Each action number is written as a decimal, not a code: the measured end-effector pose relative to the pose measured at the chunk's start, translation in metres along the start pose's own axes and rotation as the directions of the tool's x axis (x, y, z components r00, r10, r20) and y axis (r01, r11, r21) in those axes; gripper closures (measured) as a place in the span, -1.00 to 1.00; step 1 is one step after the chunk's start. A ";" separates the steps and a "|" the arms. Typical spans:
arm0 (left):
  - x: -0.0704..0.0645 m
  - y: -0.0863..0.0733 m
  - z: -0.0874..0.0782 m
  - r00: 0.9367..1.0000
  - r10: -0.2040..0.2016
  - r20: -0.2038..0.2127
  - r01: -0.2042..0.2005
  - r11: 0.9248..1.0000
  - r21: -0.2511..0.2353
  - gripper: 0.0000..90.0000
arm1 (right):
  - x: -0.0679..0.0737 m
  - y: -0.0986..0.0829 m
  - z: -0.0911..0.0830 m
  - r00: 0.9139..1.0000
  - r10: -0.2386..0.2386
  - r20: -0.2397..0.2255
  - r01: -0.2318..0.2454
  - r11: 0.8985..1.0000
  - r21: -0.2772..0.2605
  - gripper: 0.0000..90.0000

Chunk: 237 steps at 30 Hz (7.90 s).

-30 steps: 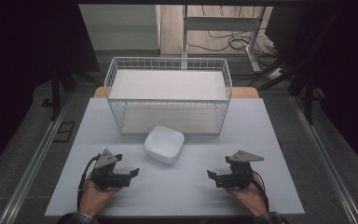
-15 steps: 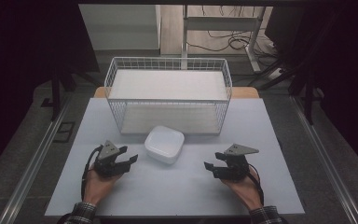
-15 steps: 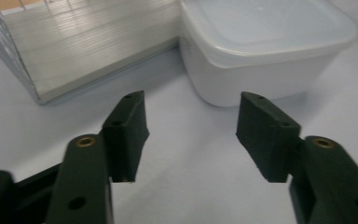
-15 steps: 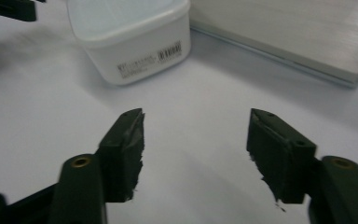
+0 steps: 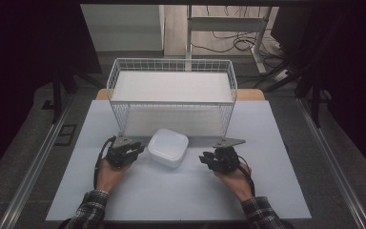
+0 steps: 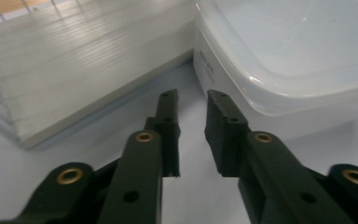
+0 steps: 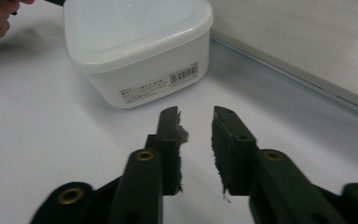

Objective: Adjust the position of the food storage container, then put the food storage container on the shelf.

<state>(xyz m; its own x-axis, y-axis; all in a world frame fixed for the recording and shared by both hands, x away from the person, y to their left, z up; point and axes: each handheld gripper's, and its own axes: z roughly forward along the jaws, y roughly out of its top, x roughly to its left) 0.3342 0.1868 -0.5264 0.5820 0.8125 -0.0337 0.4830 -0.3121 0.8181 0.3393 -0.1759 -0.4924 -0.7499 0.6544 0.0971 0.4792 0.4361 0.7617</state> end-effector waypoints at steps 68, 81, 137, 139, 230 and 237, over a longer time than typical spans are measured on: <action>-0.032 0.011 0.007 0.993 -0.018 0.120 0.012 0.999 0.053 0.86 | -0.002 0.009 0.024 0.993 -0.096 0.067 0.092 0.994 0.055 0.87; -0.056 -0.020 -0.039 0.995 0.046 0.087 -0.052 0.997 0.058 0.04 | 0.006 -0.011 -0.021 0.990 -0.123 0.072 0.125 0.992 -0.013 0.29; -0.058 0.020 -0.004 0.959 -0.025 0.282 0.015 0.999 0.036 -0.82 | 0.018 0.009 -0.005 0.996 0.006 -0.085 -0.004 1.000 0.020 -0.71; -0.060 0.022 0.001 0.957 -0.023 0.290 0.009 0.999 0.049 -0.79 | 0.020 0.011 0.001 0.996 0.002 -0.090 0.000 1.000 0.027 -0.70; -0.004 0.055 0.030 0.952 -0.262 0.158 0.271 0.962 -0.039 0.71 | -0.029 0.055 0.044 0.981 0.193 -0.020 -0.194 0.973 -0.128 0.68; -0.004 0.058 0.036 0.956 -0.260 0.135 0.270 0.961 -0.063 0.56 | -0.027 0.062 0.051 0.987 0.155 0.037 -0.149 0.980 -0.134 0.51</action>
<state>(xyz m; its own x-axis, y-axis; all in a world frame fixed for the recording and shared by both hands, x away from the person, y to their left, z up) 0.3840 0.1477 -0.4998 0.5192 0.7914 -0.3227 0.5802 -0.0492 0.8130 0.4130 -0.1351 -0.4806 -0.6493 0.7364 0.1900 0.5198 0.2474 0.8177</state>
